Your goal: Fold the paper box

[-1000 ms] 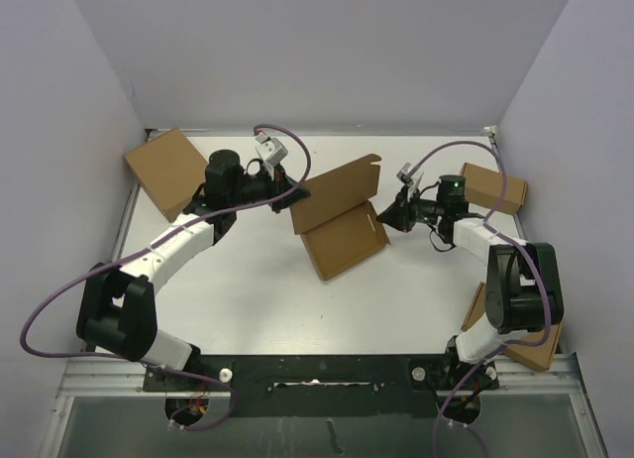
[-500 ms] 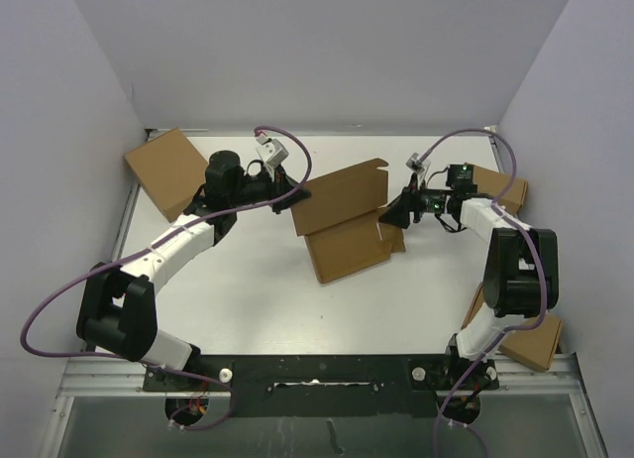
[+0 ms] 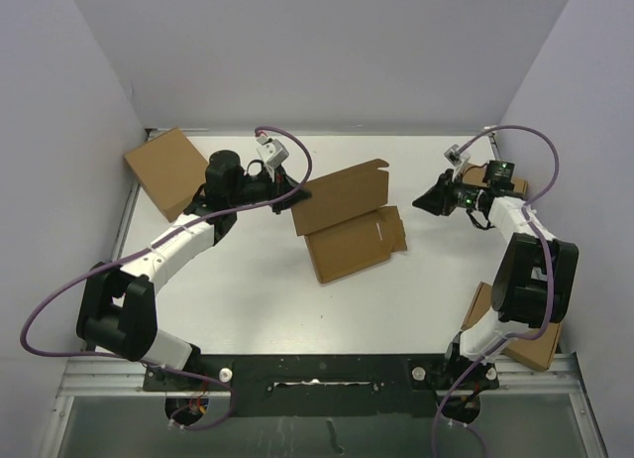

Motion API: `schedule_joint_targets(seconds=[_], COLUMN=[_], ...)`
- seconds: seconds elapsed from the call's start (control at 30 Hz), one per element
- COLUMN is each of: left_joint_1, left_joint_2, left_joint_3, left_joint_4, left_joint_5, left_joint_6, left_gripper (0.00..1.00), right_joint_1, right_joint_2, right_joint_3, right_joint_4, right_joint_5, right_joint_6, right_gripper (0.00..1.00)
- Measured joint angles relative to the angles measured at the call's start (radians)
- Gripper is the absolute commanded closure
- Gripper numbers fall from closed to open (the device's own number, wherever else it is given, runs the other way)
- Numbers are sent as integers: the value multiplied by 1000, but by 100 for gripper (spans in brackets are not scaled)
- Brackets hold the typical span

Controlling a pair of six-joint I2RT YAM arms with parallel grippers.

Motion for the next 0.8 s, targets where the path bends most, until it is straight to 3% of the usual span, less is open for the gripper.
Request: schedule_joint_targets(seconds=[0.1,0.3,0.8], left_joint_1=[0,0,0], left_joint_2=[0,0,0], left_joint_3=[0,0,-11], left_joint_4=[0,8,31], left_joint_5=[6,9,14], left_joint_6=[0,0,-4], left_gripper=[100,100,100], right_joint_1=[-4,11,95], right_joint_2=[29,155,179], right_joint_3=[3,20,20], right_joint_4=[13,-26,-177], right_joint_5=[93,165,22], right_joint_6=[43,26,-156], right_gripper=[96,95,64])
